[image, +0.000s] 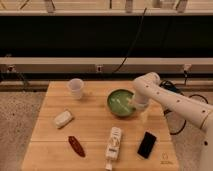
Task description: Drag the ceramic bowl in a circle
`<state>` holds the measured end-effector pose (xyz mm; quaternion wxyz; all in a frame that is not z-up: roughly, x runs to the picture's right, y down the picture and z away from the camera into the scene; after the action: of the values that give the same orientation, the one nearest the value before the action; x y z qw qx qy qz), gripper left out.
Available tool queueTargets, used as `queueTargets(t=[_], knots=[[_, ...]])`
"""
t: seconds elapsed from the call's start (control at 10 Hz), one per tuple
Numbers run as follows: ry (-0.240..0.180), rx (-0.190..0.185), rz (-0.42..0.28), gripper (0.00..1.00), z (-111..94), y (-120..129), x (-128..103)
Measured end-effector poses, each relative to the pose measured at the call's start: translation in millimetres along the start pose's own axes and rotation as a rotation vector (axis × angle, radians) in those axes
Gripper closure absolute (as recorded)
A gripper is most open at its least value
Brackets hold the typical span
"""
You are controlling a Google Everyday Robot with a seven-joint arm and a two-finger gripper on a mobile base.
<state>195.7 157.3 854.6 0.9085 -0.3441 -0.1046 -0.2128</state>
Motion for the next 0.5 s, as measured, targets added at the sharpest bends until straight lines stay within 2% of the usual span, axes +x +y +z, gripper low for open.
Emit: queueTargets(t=[0.2,0.5], knots=[[-0.002,-0.001,-0.008,0.32,5.1,-0.8,3.2],[-0.016,0.031,-0.023,0.64,4.2,-2.1,4.1]])
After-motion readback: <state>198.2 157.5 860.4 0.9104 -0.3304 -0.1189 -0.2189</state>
